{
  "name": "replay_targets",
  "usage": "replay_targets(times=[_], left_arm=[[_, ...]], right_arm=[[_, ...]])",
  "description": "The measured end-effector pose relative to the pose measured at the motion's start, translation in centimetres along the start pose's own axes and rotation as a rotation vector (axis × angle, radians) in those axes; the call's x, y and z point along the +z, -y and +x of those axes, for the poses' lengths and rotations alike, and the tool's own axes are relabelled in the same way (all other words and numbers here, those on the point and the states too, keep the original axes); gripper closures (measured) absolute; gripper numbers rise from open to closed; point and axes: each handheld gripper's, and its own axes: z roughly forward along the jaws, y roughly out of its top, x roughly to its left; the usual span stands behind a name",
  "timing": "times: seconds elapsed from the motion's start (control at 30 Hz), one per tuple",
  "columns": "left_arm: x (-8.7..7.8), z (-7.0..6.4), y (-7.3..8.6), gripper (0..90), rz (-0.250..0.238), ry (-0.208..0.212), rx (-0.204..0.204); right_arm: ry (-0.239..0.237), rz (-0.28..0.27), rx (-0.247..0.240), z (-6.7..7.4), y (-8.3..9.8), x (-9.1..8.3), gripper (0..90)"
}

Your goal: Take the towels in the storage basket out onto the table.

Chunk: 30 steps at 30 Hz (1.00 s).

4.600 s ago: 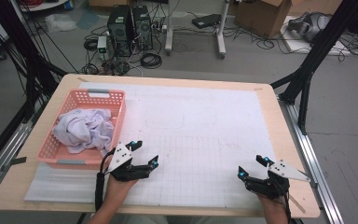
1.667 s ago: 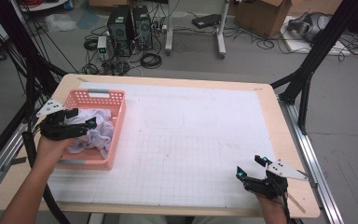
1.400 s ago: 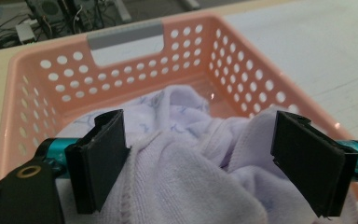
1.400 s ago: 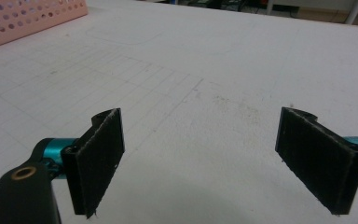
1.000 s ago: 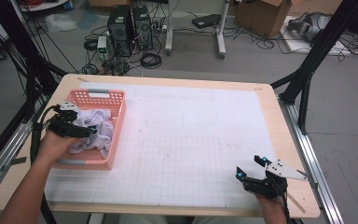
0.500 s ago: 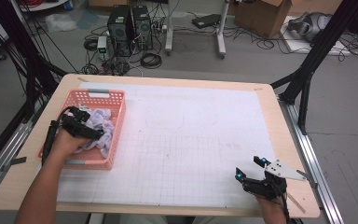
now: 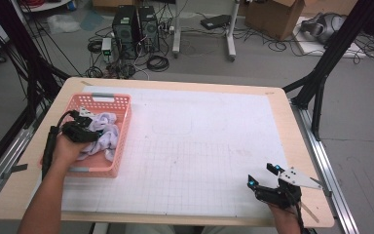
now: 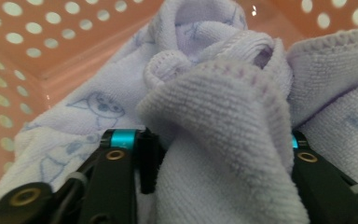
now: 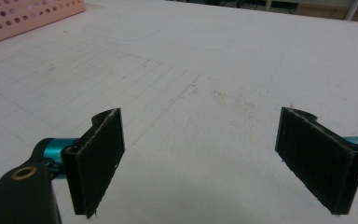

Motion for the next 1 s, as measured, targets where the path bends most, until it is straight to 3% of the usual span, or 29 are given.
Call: replay_targets(times=[0.23, 0.43, 0.73, 1.0], left_arm=[[-1.3, 0.8, 0.0, 62.3, -0.100, 0.004, -0.082], [-2.9, 1.5, 0.5, 62.5, -0.267, 0.033, -0.149], [-5.4, 2.0, 0.9, 62.5, -0.456, 0.063, -0.190], [-6.5, 2.2, 1.0, 62.9, -0.544, 0.096, -0.200]], right_arm=[[-0.002, -0.002, 0.007, 0.0, 0.0, 0.0, 14.0], [0.006, -0.004, 0.010, -0.1, 0.0, -0.1, 14.0], [-0.009, -0.023, 0.009, 0.0, -0.1, -0.2, 14.0], [-0.008, -0.025, 0.013, 0.1, -0.2, -0.3, 14.0]])
